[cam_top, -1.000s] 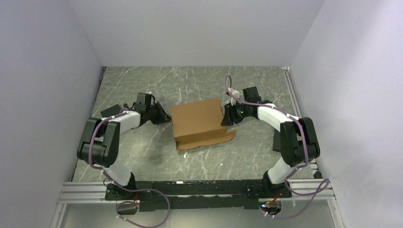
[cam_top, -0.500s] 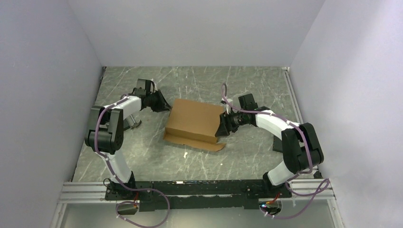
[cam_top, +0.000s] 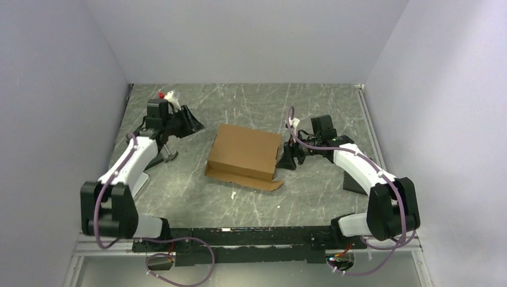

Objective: Fold the paper box

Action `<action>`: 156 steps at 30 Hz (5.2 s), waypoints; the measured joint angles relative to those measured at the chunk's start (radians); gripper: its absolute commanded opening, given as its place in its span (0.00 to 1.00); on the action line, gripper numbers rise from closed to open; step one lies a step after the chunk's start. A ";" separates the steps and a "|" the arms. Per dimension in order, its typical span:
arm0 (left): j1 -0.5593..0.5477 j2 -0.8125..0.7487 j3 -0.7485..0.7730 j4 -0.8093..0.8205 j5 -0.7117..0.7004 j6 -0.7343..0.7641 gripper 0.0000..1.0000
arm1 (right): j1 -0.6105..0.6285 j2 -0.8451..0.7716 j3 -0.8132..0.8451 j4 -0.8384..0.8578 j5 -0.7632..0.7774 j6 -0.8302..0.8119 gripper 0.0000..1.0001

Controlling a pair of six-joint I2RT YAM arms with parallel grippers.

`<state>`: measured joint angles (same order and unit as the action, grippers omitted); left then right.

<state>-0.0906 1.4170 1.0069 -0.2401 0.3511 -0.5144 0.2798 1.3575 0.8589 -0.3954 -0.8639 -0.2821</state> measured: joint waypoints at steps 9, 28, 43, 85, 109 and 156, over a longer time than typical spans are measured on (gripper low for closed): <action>-0.205 -0.296 -0.234 0.124 0.117 -0.002 0.56 | 0.001 -0.116 0.000 -0.113 -0.005 -0.283 0.69; -0.536 -0.635 -0.711 0.496 -0.101 -0.157 0.91 | -0.080 -0.167 0.000 -0.194 -0.004 -0.444 0.71; -0.980 -0.344 -0.444 0.373 -0.351 0.035 0.96 | -0.107 -0.166 0.000 -0.196 -0.007 -0.444 0.71; -1.071 -0.254 -0.632 0.824 -0.491 0.224 0.98 | -0.109 -0.161 0.000 -0.197 -0.007 -0.443 0.71; -1.073 0.164 -0.459 1.014 -0.454 0.403 0.64 | -0.109 -0.150 0.005 -0.198 -0.002 -0.427 0.71; -1.197 0.386 -0.210 0.775 -0.772 0.477 0.00 | -0.192 -0.100 0.028 -0.149 0.070 -0.265 0.71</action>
<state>-1.2873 1.8027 0.7971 0.5350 -0.4210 -0.0376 0.0883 1.2579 0.8867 -0.5442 -0.7940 -0.5472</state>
